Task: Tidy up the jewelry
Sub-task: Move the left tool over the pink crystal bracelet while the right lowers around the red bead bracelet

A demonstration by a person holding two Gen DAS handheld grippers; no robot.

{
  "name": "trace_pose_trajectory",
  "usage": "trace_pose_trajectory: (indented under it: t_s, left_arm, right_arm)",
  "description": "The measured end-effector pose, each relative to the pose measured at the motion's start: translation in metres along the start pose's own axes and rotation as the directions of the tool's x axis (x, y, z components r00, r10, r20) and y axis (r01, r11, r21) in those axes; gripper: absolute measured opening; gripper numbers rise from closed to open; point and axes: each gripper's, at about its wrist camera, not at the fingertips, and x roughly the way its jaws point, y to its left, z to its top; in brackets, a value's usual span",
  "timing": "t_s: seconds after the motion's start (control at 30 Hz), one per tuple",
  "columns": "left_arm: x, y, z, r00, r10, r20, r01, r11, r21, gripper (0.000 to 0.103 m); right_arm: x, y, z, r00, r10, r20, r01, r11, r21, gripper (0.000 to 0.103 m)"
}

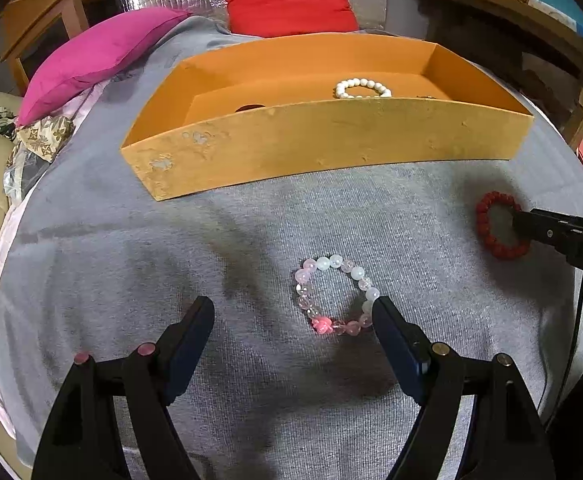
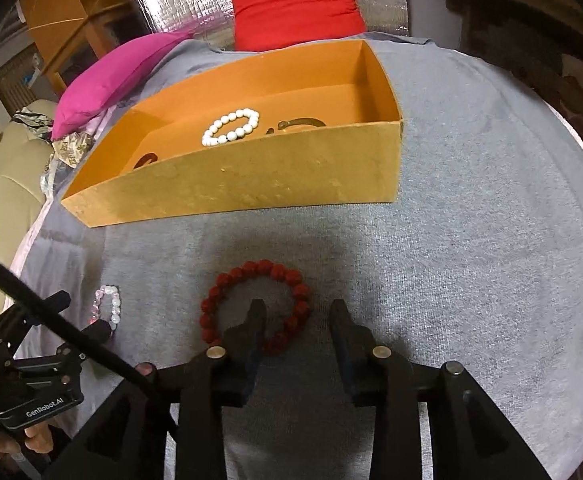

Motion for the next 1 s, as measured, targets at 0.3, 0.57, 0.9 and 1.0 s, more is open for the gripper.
trace_pose_trajectory:
  t_s: [0.3,0.57,0.9,1.0]
  left_arm:
    - [0.002,0.005,-0.002,0.998,-0.051,-0.021,0.051,0.999,-0.014,0.082]
    - [0.006,0.000,-0.002,0.994,-0.104,-0.033,0.103,0.994,-0.023,0.082]
    - [0.009,-0.004,0.002,0.996,-0.093,-0.009,0.093,0.996,-0.010,0.081]
    - [0.006,-0.008,0.001,0.994,-0.108,0.006,0.108,0.994,0.012,0.067]
  right_arm:
    - [-0.002,-0.004,-0.003,1.000,-0.011,0.009,0.011,0.999,-0.030,0.034]
    - [0.003,0.000,-0.004,0.998,-0.047,0.029,0.049,0.996,-0.080,0.034]
    - [0.003,-0.003,-0.004,0.999,-0.028,0.036,0.031,0.997,-0.076,0.034]
    - [0.002,-0.006,-0.004,0.999,-0.010,0.035,0.012,0.998,-0.061,0.034]
